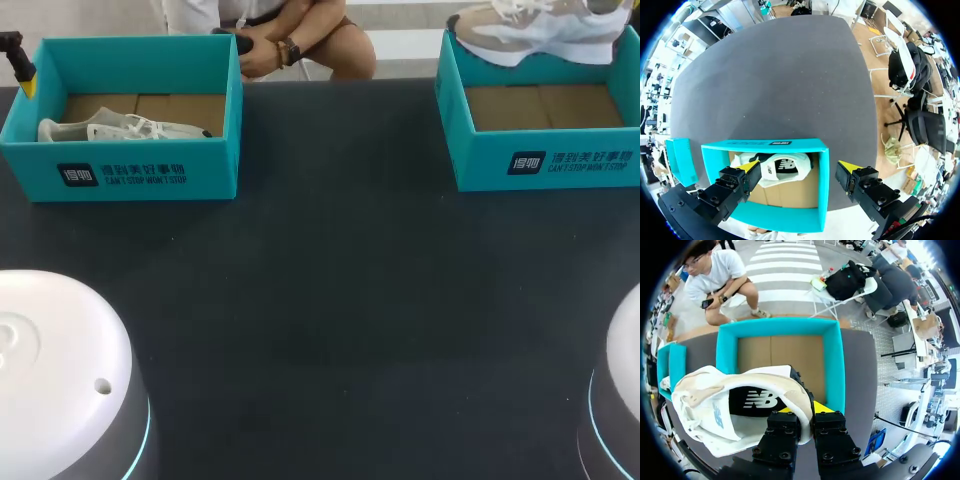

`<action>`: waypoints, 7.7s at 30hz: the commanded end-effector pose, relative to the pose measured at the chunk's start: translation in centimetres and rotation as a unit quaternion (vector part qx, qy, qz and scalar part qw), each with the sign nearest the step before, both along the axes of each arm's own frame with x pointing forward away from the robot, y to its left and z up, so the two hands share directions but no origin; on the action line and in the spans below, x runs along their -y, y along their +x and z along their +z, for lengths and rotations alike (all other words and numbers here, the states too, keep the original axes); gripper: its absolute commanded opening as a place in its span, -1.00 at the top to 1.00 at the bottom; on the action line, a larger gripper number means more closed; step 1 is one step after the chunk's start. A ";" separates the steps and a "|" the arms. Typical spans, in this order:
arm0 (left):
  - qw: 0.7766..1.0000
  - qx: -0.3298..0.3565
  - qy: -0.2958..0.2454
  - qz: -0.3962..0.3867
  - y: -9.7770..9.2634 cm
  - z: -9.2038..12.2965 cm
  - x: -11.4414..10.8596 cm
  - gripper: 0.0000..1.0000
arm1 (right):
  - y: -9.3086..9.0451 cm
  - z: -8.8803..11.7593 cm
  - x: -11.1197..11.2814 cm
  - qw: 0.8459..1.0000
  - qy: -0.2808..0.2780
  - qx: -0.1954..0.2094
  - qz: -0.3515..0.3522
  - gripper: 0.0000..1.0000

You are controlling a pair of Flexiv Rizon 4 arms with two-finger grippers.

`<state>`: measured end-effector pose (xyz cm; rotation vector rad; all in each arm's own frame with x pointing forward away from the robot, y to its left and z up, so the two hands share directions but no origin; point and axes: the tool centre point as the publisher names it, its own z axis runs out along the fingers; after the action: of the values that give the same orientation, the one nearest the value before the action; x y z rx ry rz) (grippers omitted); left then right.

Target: Take the shoe out of the shoebox, open the shoe tongue, remove and reinsert the insole, then place the shoe into the shoebox

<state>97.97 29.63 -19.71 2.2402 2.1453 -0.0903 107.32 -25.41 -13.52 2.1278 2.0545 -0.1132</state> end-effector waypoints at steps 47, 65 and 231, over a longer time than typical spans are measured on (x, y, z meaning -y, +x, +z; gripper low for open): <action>1.000 0.001 0.002 0.000 -0.1 0.0 0.0 -1.00 | -24.8 -1.4 -27.7 0.995 -0.026 0.089 0.023 1.00; 1.000 0.001 0.002 0.000 -0.1 0.0 0.0 -1.00 | -30.9 -4.4 -31.0 0.997 -0.035 0.060 0.027 1.00; 1.000 0.001 0.002 0.000 -0.1 0.0 0.0 -1.00 | -40.2 -12.5 -33.5 0.666 0.270 0.216 0.661 -1.00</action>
<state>97.97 29.63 -19.71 2.2402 2.1452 -0.0903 67.90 9.77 -25.48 0.1257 3.0317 0.6392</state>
